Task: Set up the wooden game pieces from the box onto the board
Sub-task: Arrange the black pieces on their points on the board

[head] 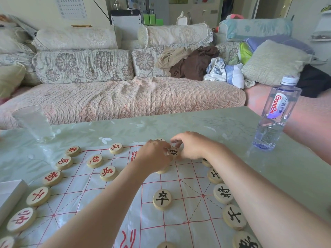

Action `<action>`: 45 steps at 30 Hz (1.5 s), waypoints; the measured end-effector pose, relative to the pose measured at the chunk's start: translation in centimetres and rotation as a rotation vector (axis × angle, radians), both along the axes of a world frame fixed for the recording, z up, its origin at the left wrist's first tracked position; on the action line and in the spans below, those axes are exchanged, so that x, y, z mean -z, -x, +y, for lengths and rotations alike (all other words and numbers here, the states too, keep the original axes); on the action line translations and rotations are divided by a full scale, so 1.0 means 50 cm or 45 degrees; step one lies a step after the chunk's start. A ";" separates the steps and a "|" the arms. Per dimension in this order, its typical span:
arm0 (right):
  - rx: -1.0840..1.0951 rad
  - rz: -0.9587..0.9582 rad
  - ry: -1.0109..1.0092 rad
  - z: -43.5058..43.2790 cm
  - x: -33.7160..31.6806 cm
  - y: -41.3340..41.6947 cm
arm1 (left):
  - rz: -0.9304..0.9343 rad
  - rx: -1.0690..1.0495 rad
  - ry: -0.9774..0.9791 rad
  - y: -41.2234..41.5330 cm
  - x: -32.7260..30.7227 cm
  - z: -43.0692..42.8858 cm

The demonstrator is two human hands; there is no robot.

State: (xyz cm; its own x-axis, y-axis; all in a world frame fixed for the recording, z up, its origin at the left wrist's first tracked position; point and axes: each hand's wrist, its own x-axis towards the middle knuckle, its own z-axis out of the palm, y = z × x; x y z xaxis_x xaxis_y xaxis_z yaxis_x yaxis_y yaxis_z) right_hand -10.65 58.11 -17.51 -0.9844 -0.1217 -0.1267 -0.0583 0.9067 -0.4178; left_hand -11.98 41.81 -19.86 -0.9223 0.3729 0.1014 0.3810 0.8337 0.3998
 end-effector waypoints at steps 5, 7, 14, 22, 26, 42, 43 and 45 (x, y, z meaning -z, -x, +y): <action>0.006 -0.048 0.067 -0.001 -0.006 0.006 | 0.005 0.011 -0.074 0.019 -0.011 -0.021; 0.029 -0.026 0.180 -0.006 -0.014 0.011 | 0.018 -0.072 -0.126 0.043 -0.022 -0.042; 0.204 0.131 0.021 -0.052 0.004 0.080 | -0.043 -0.213 -0.095 0.096 -0.017 -0.076; 0.198 0.111 -0.130 -0.081 0.040 0.102 | -0.077 -0.065 0.070 0.114 0.010 -0.068; 0.156 0.133 -0.118 -0.082 0.041 0.100 | -0.059 -0.102 0.005 0.115 0.023 -0.073; 0.219 0.161 -0.194 -0.082 0.008 0.067 | -0.082 -0.053 -0.113 0.105 0.032 -0.071; 0.219 0.152 -0.209 -0.079 0.007 0.067 | -0.102 -0.036 -0.149 0.106 0.033 -0.070; 0.210 0.129 -0.183 -0.072 0.003 0.065 | -0.109 -0.018 -0.178 0.107 0.036 -0.071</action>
